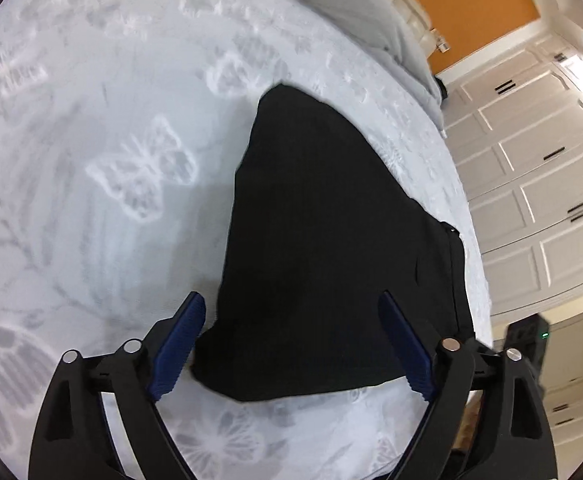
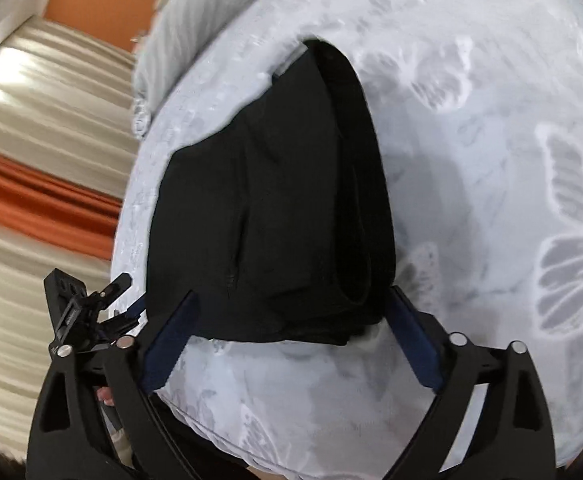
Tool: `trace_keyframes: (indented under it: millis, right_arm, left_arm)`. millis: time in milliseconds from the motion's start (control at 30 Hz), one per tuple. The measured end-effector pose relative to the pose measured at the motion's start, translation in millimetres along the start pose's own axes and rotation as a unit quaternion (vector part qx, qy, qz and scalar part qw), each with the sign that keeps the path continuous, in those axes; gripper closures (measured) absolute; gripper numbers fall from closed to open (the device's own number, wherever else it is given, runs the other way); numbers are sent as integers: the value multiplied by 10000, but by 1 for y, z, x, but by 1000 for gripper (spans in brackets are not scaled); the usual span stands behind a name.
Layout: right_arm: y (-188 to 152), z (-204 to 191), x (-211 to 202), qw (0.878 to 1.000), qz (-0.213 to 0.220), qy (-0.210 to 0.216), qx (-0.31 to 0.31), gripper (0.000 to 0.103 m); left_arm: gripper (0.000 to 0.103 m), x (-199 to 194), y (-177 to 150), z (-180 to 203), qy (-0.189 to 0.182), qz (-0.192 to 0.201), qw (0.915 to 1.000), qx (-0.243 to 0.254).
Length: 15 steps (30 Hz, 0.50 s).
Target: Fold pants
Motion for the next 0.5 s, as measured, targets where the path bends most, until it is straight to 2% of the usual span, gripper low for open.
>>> trace_keyframes:
  millis: [67,133,200,233,267,300,333,400,500]
  right_arm:
    - [0,-1,5,9999,114,-39,-10,10]
    - [2,-16,9,9996,158,82,-215,10]
    - [6,-19,15,9994,277,17,-227,13]
    - [10,-18,17,9987,373,-106,-343,28]
    - [11,-15,18,9975,477,-250,-455,42]
    - [12,-17,19,9976,458,-137,-491,77]
    - [13,-17,20,9988,393,181,-241,83]
    - [12,-22,12,9980,506,120,-351,84]
    - [0,-33,-9,9961,623,65,-627,85]
  left_arm:
    - [17,16,-5,-13,-27,-222,9987,-454]
    - [16,23,0,-9,85,-124,9996,-229]
    - [17,30,1,0,348,-204,9989,238]
    - [18,35,2,2,490,-195,9978,406]
    - [25,39,2,3,630,-169,9963,553]
    - [43,45,2,7,833,-170,9927,852]
    - [50,47,1,8,1028,-174,9886,1084]
    - [78,48,1,17,1213,-107,9829,1379]
    - [84,30,-10,33,1204,-117,9785,1667]
Point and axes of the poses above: each gripper's, at about its wrist camera, not at the fingertips, and x roughly the way its jaws point, z to its right, y to its top, the point moved 10 cm from there along x, roughly the way its jaws point, and after that the axes turned 12 degrees about -y, right-handed, at the moved point
